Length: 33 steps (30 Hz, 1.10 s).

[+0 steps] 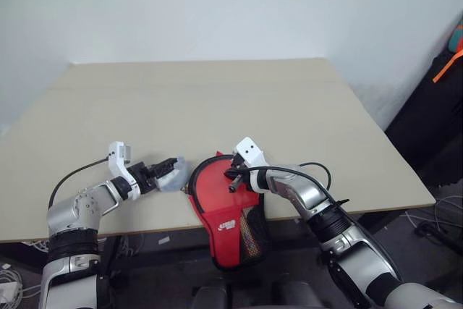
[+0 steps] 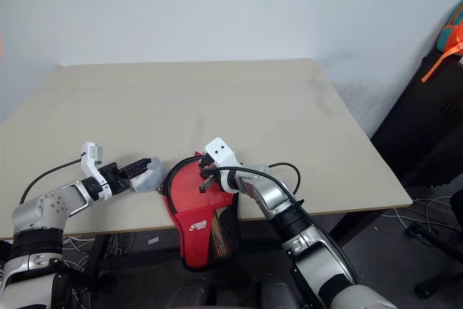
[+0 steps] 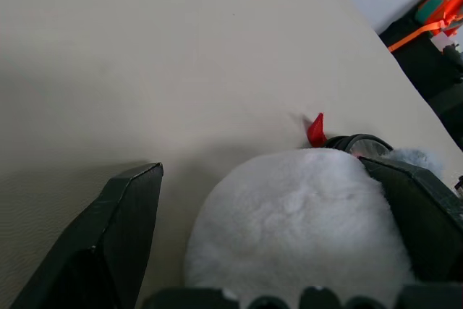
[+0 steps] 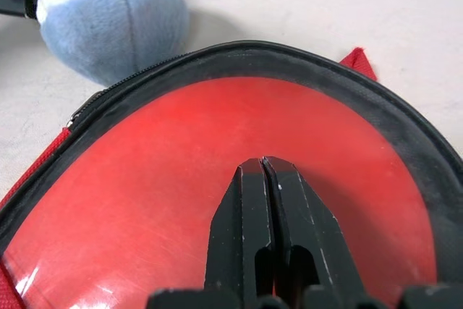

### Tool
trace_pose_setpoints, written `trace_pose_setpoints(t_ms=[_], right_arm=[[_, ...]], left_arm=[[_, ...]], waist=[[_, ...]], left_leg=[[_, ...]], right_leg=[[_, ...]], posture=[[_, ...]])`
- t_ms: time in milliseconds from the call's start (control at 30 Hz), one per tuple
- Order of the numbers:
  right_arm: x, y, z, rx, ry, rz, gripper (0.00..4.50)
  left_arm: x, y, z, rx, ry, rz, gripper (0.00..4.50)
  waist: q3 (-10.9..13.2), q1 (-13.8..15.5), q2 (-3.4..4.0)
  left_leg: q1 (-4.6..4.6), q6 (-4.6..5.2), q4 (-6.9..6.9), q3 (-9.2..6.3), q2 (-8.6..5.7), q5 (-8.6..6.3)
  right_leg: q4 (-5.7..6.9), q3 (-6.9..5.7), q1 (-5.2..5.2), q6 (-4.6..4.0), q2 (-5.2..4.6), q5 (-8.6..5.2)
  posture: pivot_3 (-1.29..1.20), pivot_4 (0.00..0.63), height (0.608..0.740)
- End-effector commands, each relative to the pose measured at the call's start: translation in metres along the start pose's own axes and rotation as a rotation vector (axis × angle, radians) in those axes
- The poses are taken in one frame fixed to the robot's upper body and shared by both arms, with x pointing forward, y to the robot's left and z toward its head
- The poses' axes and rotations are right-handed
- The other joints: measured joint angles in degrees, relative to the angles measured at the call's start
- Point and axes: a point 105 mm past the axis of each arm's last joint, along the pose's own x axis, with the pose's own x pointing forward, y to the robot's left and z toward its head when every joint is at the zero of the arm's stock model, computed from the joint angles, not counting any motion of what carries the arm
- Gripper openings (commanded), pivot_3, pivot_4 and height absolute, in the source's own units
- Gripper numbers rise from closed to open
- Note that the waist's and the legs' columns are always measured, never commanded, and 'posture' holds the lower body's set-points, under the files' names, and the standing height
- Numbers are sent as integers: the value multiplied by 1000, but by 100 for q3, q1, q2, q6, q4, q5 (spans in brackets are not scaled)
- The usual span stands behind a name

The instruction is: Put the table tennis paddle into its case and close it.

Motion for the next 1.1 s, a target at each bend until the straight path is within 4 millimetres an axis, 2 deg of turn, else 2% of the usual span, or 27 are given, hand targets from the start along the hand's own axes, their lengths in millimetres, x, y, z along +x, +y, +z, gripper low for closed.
trace_pose_setpoints(t_ms=[33,233,433,767,867,1100], right_arm=[[-3,-4,11,-11,-36,-11,21],[-2,-5,10,-10,-29,-17,21],[-2,-7,11,-9,-29,-24,21],[-2,-13,12,-16,-27,-37,21],[-2,-14,12,-17,-24,-39,0],[-2,-15,11,-22,-19,-39,0]], left_arm=[[-3,6,-6,22,32,33,4500],[2,-1,-13,15,48,0,4500],[3,-9,-28,26,104,-33,4500],[4,-11,-32,56,118,-38,4500],[4,-11,-35,76,127,-36,3941],[7,-16,-36,81,128,-59,1741]], waist=[[0,-1,0],[0,0,1],[-2,0,4],[-6,1,9],[-7,0,10],[-8,1,13]], left_leg=[[0,0,0,0,0,0],[1,0,-1,0,1,0],[2,0,-1,0,0,0],[4,0,-1,1,0,0],[5,0,-1,1,0,0],[6,0,-1,1,0,0]], right_leg=[[0,0,0,0,0,0],[1,0,0,0,0,0],[1,1,1,0,0,0],[0,1,4,0,0,0],[0,1,4,0,0,0],[0,1,5,0,0,0]], posture=[[0,0,739],[0,0,739],[0,0,739],[0,0,739],[0,0,739],[0,0,739]])
